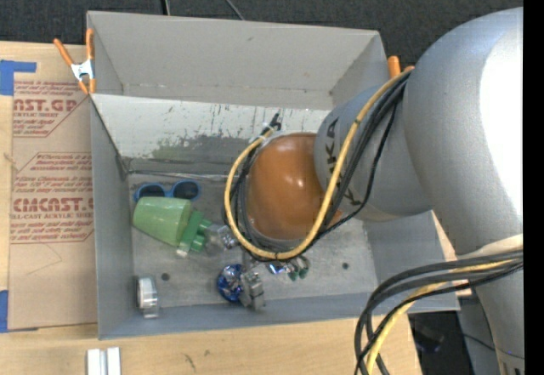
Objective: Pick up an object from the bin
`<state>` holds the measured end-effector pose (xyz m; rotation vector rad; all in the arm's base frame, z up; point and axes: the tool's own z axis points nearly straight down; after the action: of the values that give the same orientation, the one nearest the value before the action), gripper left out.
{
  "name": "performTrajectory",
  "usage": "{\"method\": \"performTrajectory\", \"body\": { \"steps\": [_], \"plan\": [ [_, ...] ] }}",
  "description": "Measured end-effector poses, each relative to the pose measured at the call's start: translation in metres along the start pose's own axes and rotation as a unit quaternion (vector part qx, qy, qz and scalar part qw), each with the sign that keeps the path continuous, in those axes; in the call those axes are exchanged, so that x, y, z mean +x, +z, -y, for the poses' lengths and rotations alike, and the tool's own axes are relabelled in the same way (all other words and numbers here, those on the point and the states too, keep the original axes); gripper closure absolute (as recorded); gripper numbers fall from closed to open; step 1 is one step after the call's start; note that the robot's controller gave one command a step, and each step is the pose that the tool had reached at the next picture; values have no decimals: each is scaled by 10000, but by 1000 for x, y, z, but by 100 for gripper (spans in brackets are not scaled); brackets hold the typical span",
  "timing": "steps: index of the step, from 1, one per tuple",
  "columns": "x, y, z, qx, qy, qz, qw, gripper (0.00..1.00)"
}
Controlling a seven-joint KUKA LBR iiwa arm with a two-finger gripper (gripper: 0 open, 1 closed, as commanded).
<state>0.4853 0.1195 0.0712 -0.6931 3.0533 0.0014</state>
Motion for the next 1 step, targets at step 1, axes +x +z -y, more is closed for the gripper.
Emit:
{"method": "performTrajectory", "body": {
  "steps": [1],
  "plan": [
    [1,0,0,-6,11,-27,10000,100]
  ]
}}
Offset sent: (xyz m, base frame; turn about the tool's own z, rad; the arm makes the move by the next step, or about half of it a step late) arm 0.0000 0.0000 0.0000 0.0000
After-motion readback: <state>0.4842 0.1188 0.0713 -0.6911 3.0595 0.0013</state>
